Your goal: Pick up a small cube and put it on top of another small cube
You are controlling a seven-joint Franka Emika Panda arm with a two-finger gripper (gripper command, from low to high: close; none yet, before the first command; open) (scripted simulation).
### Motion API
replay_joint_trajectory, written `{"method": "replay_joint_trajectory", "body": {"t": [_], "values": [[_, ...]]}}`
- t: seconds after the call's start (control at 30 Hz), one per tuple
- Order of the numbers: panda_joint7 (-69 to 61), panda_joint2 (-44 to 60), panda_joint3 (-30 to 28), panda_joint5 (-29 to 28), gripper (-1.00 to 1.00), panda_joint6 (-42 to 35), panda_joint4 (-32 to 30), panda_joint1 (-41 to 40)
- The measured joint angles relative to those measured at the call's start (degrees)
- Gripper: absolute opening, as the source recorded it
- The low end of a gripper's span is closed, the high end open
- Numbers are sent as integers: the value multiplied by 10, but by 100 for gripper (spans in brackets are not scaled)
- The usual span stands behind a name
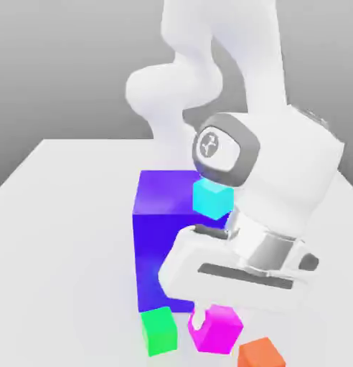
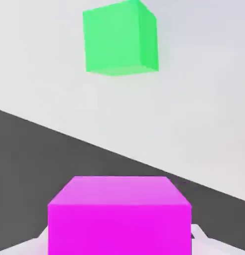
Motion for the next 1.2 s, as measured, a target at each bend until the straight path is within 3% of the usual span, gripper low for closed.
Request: {"method": "replay_joint_trajectory", "body": {"t": [0.1, 0.23, 0.93, 1.2], "values": [[-8, 2, -9, 5, -100, 6, 5, -22], [-30, -9, -5, 52, -100, 15, -16, -51], [-106, -131, 31, 366, -100, 6, -164, -123], [-167, -60, 65, 465, -100, 69, -163, -140]]}}
